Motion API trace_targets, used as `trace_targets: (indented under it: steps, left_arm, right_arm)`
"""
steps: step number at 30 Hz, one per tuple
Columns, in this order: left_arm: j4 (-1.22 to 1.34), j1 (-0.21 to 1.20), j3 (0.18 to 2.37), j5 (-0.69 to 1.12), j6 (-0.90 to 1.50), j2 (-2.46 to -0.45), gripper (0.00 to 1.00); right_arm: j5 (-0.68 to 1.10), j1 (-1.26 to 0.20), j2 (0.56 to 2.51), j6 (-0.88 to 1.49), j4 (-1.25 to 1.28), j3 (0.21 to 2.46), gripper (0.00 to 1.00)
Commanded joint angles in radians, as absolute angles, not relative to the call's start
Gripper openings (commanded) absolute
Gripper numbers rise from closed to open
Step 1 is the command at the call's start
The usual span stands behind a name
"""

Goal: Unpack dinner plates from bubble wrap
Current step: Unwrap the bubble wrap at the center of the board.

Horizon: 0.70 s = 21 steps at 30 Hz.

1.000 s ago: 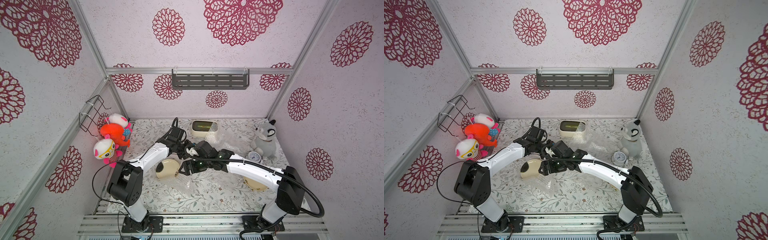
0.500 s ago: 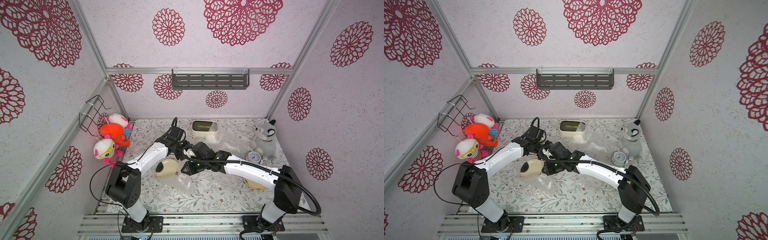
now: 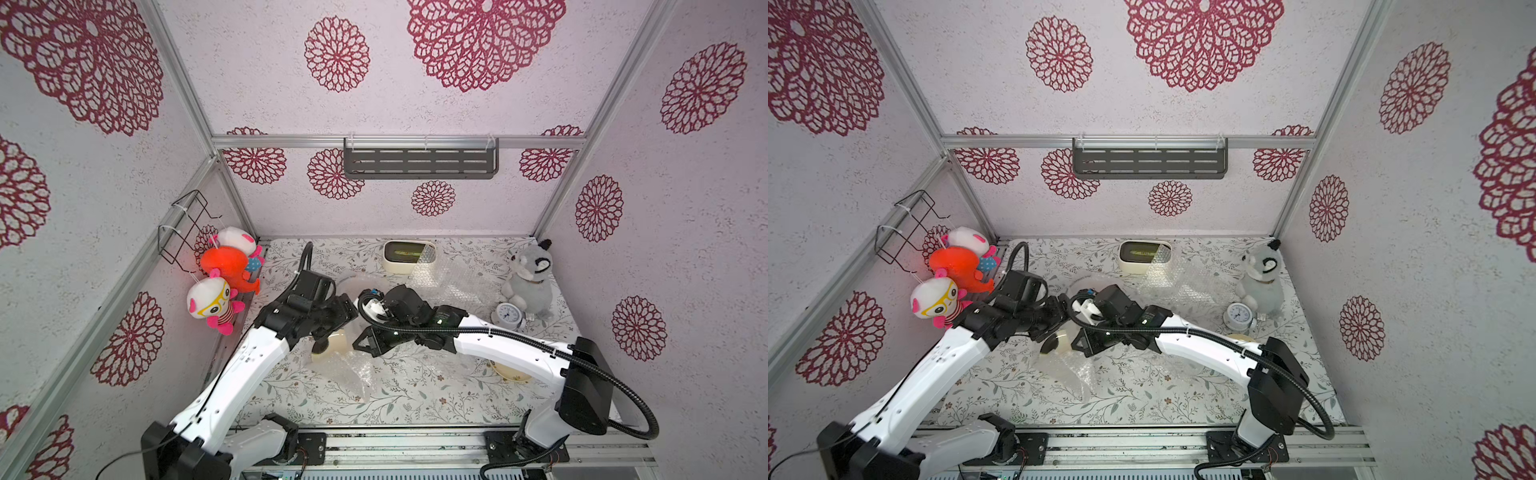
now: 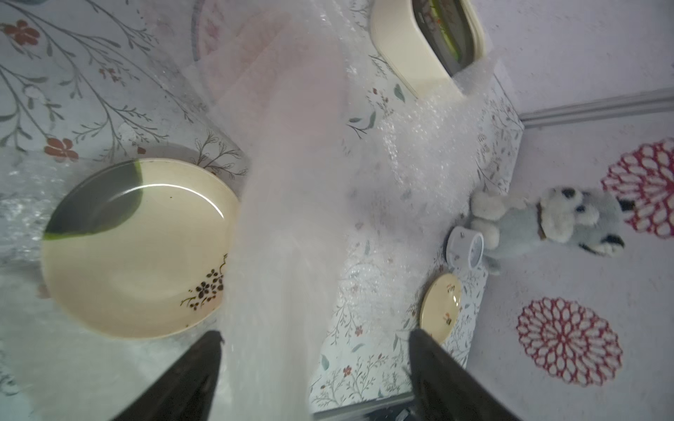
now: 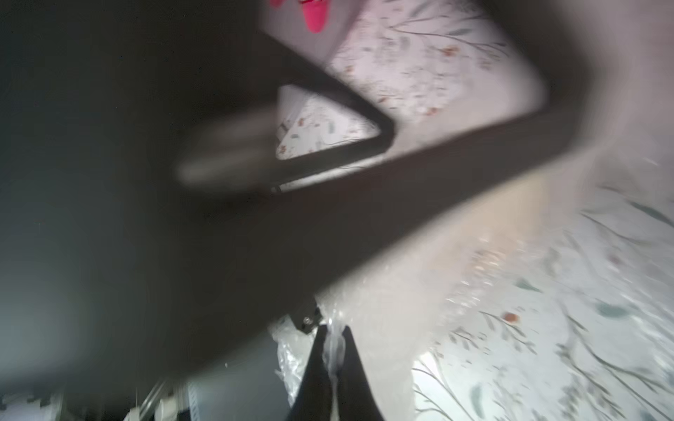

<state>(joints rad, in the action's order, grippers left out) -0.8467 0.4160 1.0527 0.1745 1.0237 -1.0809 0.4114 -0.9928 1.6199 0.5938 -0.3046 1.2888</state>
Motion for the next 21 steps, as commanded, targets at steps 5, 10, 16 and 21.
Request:
trace_targets:
  steps: [5,10,16,21]
  left_arm:
    - [-0.725,0.404,1.034,0.287,1.088,-1.048,0.98]
    - [-0.873,0.407,1.065,0.287,1.042,-1.027,0.98]
    - [-0.917,0.431,0.948,0.329,1.162,-0.92,0.98]
    - [-0.928,0.483,0.906,0.324,1.243,-0.884,0.98]
  right_arm:
    - [0.313,-0.957,1.656,0.651,-0.442,1.264,0.02]
    - [0.314,-0.954,1.651,0.656,-0.424,1.245,0.02]
    - [0.327,-0.953,1.634,0.65,-0.381,1.228,0.02]
    - [0.36,-0.956,1.594,0.646,-0.275,1.194,0.02]
